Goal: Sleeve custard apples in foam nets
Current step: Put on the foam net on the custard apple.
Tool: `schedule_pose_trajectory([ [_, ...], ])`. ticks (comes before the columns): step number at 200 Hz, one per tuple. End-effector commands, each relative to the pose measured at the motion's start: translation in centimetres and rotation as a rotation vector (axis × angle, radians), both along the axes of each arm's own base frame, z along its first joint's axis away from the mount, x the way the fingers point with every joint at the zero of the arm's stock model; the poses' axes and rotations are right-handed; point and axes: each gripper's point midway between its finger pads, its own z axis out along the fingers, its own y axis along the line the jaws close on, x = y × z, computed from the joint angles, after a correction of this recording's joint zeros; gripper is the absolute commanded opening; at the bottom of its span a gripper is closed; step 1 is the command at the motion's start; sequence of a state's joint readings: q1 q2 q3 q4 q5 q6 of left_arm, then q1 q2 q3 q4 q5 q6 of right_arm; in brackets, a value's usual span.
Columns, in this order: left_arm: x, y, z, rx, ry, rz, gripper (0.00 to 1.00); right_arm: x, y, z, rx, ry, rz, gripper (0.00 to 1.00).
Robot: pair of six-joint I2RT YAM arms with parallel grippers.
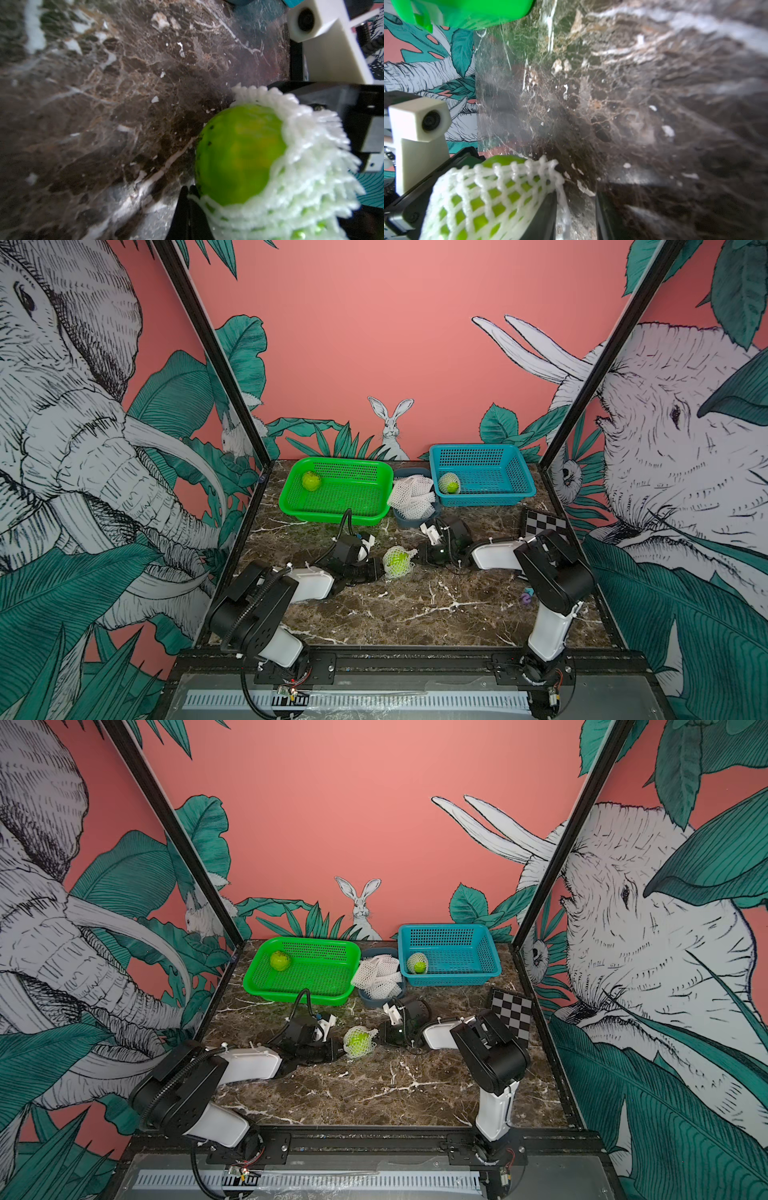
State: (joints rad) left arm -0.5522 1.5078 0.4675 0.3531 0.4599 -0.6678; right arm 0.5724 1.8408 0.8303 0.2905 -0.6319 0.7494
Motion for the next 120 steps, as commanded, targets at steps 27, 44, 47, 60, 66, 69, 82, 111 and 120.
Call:
schedule_pose_trajectory([
  [27, 0.5, -1.1, 1.5, -0.032, -0.037, -0.044, 0.00, 0.6, -1.0, 0.8, 0.041, 0.002, -0.049, 0.40],
  [44, 0.5, -1.1, 1.2, -0.024, -0.024, -0.045, 0.00, 0.8, -1.1, 0.8, 0.057, 0.015, -0.056, 0.34],
  [47, 0.5, -1.1, 1.1, -0.025, -0.022, -0.047, 0.00, 0.8, -1.1, 0.8, 0.060, 0.017, -0.055, 0.33],
  [60, 0.5, -1.2, 0.9, -0.027, -0.013, -0.047, 0.00, 0.7, -1.0, 0.7, 0.068, 0.032, -0.047, 0.32],
  [66, 0.5, -1.2, 0.8, -0.026, -0.007, -0.045, 0.00, 0.5, -1.0, 0.5, 0.064, 0.036, -0.041, 0.32],
  [69, 0.5, -1.2, 0.7, -0.026, -0.005, -0.046, 0.00, 0.4, -1.0, 0.4, 0.060, 0.038, -0.039, 0.32],
  [82, 0.4, -1.3, 0.5, -0.023, 0.007, -0.048, 0.00, 0.1, -1.4, -0.1, 0.039, 0.047, -0.034, 0.33],
  [111, 0.2, -1.2, 0.0, -0.019, 0.027, -0.051, 0.00, -0.2, -2.5, -0.3, -0.002, 0.026, -0.055, 0.43],
  [120, 0.2, -1.2, 0.0, -0.018, 0.025, -0.049, 0.00, -0.1, -2.8, -0.2, -0.006, 0.021, -0.064, 0.45],
])
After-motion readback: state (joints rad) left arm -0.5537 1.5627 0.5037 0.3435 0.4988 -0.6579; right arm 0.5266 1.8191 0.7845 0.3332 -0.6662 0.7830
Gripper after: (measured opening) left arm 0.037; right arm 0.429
